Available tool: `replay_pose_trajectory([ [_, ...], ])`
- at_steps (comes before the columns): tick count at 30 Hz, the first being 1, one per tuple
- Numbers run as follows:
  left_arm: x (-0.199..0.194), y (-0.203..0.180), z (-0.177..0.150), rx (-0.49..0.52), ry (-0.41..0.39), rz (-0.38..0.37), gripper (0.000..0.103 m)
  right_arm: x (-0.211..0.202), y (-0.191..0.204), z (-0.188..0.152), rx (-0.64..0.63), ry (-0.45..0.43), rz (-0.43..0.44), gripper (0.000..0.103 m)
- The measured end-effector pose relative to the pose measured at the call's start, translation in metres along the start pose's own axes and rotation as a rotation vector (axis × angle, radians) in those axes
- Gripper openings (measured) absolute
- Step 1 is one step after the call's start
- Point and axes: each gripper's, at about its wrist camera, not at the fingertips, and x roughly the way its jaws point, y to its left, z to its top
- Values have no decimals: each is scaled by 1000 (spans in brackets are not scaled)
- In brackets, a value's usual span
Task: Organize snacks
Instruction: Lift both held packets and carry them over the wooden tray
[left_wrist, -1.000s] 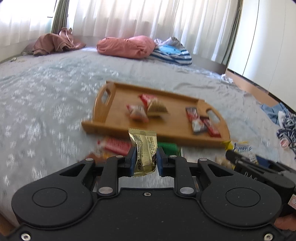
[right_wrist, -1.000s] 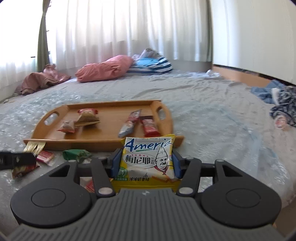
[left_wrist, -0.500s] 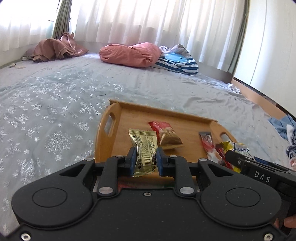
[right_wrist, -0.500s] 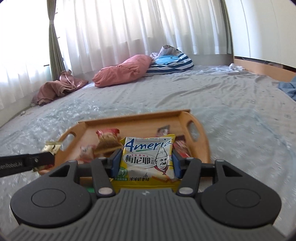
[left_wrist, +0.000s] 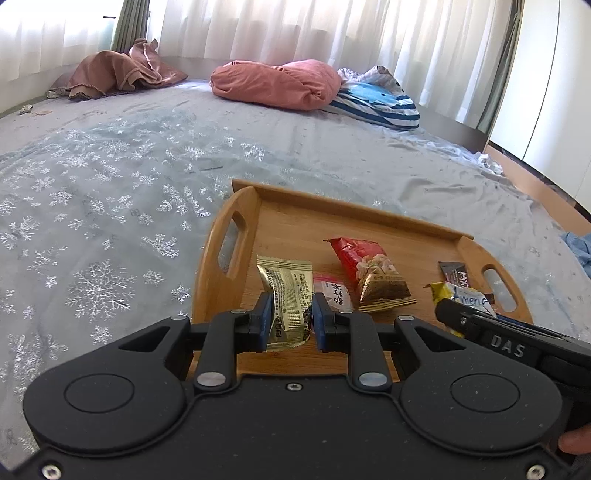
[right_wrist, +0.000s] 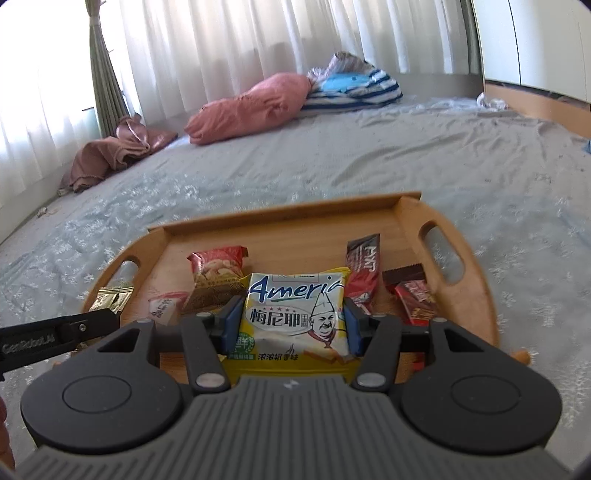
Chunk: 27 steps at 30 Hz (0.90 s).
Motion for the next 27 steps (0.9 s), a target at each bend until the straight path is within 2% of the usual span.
replay_pose_trajectory([
  [11,21,4,-4,4,34,22,22,25,7,-4,-22,41,-15,58],
  [27,26,7,-7,4,43,26,22,31,11,-5,-47,48,-20,58],
])
